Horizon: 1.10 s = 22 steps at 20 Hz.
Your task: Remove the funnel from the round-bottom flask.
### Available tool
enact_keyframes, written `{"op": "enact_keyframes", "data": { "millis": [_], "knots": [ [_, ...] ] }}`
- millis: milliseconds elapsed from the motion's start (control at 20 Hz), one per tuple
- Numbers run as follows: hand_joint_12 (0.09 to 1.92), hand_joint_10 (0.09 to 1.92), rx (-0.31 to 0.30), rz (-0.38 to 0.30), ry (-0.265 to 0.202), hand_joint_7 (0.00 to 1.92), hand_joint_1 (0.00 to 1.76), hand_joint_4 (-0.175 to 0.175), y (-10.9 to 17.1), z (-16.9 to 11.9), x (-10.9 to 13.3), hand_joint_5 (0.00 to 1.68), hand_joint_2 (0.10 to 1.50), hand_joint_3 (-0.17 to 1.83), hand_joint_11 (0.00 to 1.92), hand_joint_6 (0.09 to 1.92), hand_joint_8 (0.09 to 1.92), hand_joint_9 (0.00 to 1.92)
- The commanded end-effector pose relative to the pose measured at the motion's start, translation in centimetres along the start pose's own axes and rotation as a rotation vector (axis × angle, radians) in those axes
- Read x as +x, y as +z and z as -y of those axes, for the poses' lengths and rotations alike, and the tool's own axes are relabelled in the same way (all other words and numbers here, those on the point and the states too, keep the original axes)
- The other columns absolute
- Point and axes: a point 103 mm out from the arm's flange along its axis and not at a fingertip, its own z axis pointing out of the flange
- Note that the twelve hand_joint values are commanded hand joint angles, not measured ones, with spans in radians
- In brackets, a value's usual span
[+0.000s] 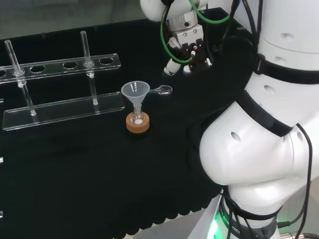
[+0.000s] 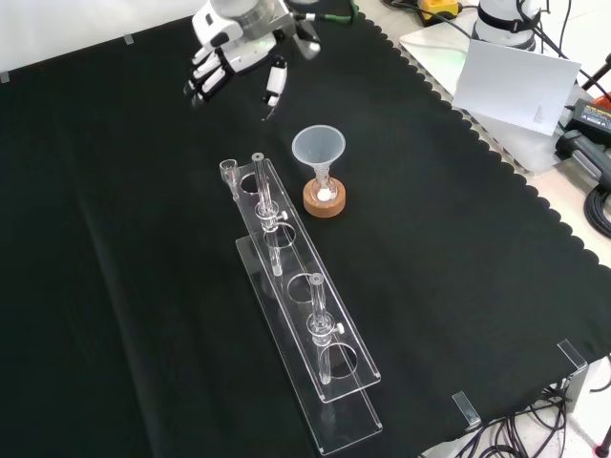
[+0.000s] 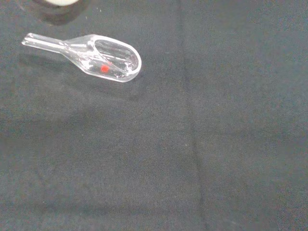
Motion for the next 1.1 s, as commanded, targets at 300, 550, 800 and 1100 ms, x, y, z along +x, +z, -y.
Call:
{"op": "enact_keyframes", "data": {
  "millis": [300, 550, 800, 1100],
  "knots": [
    [1.34, 0.09, -0.039, -0.013, -0.015, 0.0, 0.73, -0.036, -1.3, 3.9, 0.2, 0.28, 0.76, 0.24, 0.22, 0.09, 0.61, 0.54],
    [1.34, 0.09, -0.008, -0.033, -0.038, 0.03, 0.63, -0.034, -3.5, 7.7, 1.2, 0.27, 0.77, 0.26, 0.23, 0.09, 0.63, 0.55],
    [1.35, 0.09, 0.007, -0.058, -0.064, 0.07, 0.56, -0.032, -4.7, 9.6, 2.2, 0.26, 0.78, 0.26, 0.25, 0.09, 0.64, 0.6],
    [1.35, 0.09, 0.02, -0.077, -0.091, 0.08, 0.52, -0.03, -5.3, 11.7, 4.5, 0.25, 0.78, 0.26, 0.26, 0.09, 0.65, 0.6]
  ]
}}
